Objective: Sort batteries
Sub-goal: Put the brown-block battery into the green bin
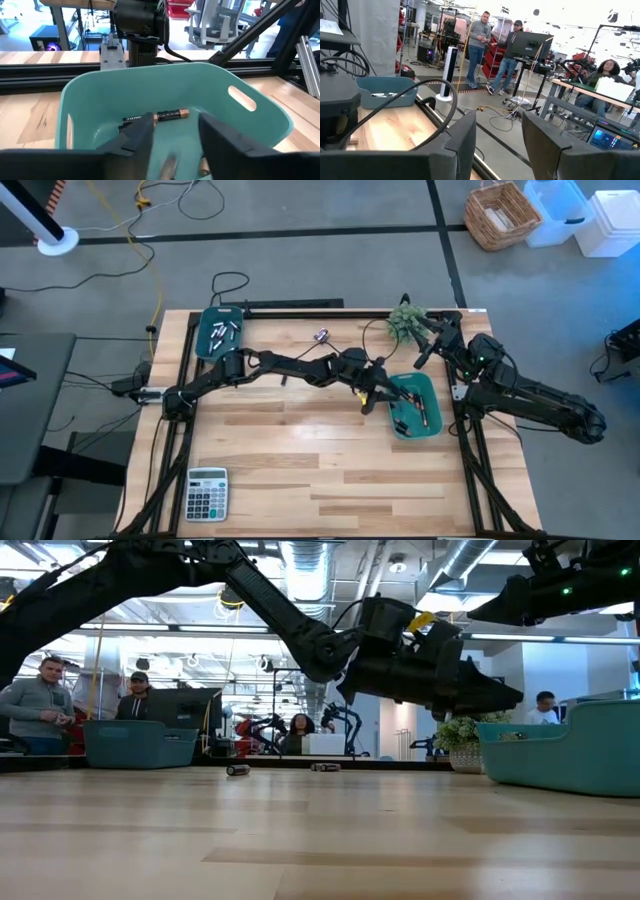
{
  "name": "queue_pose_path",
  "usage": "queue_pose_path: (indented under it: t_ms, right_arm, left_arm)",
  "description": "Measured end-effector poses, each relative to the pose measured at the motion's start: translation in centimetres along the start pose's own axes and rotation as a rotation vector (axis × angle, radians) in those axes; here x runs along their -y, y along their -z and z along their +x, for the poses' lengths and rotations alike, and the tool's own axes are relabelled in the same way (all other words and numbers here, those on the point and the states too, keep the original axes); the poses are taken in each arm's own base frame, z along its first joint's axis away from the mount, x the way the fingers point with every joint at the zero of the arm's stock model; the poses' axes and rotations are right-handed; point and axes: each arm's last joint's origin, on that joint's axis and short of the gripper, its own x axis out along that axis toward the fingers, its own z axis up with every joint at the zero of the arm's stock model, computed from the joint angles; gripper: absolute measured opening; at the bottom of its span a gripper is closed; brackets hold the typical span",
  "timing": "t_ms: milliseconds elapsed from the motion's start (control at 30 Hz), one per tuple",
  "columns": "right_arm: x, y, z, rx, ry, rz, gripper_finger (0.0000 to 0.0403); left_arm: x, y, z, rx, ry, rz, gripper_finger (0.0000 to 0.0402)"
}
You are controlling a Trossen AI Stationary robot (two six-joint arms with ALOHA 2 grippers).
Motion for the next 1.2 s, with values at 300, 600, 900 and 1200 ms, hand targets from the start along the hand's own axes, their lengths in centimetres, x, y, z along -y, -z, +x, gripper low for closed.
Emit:
queue_pose_path:
  t_ms: [300, 600, 900, 1200]
  right_arm:
    - [0.0, 0.0, 0.0, -0.003, -0.001, 0.001, 0.0171]
    - [0.0, 0.1, 0.0, -0.012, -0.003, -0.002, 0.0171]
    - [0.0, 0.1, 0.0, -0.011, -0.003, 0.003, 0.0171]
    - [0.0, 0.1, 0.0, -0.008, -0.002, 0.014, 0.0171]
  left_arm:
    - [-1.1, -0.7, -1.0, -0.06, -0.025, -0.034, 0.0222]
    - [-2.1, -1.9, -3.5, -0.048, -0.042, -0.017, 0.0202]
    - [0.3, -2.7, -10.4, -0.074, -0.29, 0.015, 0.0172]
    - [3.3, -2.0, -17.3, -0.278, -0.599, -0.058, 0.017]
